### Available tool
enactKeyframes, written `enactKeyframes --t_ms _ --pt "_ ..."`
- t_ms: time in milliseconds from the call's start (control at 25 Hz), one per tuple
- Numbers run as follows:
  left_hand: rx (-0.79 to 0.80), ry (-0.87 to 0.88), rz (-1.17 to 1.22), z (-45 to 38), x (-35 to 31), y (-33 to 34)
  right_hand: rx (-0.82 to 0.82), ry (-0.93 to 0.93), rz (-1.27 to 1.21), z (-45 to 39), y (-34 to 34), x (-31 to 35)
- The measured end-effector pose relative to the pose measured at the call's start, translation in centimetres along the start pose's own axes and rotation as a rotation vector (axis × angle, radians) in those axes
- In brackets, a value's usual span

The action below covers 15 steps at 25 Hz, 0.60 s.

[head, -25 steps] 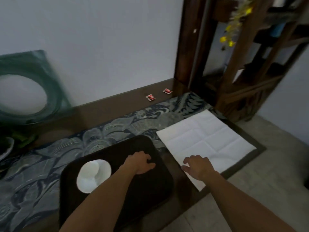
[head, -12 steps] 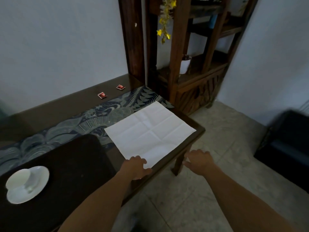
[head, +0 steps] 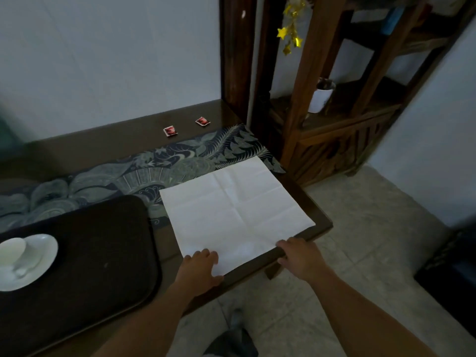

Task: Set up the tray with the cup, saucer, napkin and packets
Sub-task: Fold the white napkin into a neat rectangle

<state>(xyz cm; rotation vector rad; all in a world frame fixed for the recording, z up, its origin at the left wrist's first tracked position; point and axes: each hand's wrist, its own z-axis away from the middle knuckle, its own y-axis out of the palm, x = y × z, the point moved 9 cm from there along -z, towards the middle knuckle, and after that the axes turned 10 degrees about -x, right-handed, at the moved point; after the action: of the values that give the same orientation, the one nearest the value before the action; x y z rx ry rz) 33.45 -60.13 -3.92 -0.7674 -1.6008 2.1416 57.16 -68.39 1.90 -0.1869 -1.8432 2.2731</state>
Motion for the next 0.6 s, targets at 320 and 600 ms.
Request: enactKeyframes --t_ms 320,600 --pt "-0.076 -0.102 0.055 1.6 1.2 1.2 -0.019 -0.177 0.045 -5.3 2.5 -2.8" --pt "-0.102 -0.144 -0.067 3.4 -0.6 1.4 -0.007 -0.486 0.128 -7.1 4.4 -6.6"
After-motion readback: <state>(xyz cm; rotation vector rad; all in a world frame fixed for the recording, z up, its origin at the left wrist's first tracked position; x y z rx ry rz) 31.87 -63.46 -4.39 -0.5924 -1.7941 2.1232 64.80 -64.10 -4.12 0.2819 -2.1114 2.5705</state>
